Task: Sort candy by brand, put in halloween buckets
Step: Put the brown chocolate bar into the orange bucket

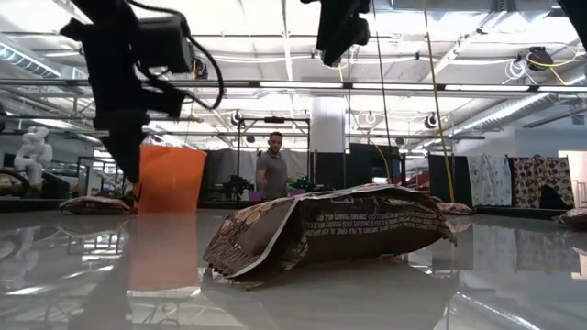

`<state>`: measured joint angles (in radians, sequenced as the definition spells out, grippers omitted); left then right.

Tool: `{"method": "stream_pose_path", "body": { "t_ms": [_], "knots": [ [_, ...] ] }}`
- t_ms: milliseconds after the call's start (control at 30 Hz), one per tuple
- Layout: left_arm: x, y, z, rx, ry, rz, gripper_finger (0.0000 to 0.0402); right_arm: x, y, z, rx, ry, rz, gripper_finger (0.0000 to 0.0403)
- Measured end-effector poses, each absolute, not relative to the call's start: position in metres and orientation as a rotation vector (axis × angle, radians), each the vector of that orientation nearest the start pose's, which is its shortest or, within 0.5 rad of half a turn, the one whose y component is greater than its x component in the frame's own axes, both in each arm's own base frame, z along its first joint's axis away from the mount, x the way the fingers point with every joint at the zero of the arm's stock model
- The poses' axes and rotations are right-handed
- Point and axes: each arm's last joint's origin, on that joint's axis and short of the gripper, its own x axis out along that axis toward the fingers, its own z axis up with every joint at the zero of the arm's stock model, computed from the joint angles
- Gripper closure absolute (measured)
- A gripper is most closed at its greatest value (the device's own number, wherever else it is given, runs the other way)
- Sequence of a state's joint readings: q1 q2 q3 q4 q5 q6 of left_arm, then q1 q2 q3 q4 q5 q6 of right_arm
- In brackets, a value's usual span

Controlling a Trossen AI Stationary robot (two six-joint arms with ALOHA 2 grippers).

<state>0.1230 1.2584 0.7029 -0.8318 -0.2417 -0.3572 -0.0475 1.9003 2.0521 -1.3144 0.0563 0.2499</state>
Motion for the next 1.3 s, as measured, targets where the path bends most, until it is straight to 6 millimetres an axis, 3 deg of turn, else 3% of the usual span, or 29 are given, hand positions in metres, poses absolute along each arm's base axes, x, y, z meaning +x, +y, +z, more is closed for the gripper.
{"method": "stream_pose_path", "body": {
  "t_ms": [500, 767, 867, 1133, 1300],
  "knots": [
    [0.204, 0.034, 0.14, -0.121, 1.581, 0.609, 0.0175, 0.376, -0.019, 0.36, 0.219, 1.151, -0.273, 0.0193],
    [0.209, 0.038, 0.131, -0.139, 1.617, 0.481, 0.018, 0.377, -0.018, 0.361, 0.241, 1.136, -0.283, 0.0193],
    [0.209, 0.04, 0.133, -0.155, 1.604, 0.486, 0.0206, 0.377, -0.014, 0.361, 0.243, 1.136, -0.281, 0.0193],
    [0.208, 0.041, 0.137, -0.189, 1.567, 0.508, 0.0336, 0.379, -0.001, 0.361, 0.234, 1.123, -0.252, 0.0193],
    [0.21, 0.033, 0.148, -0.219, 1.471, 0.522, 0.0349, 0.38, 0.004, 0.362, 0.24, 1.111, -0.246, 0.0193]
  ]
}}
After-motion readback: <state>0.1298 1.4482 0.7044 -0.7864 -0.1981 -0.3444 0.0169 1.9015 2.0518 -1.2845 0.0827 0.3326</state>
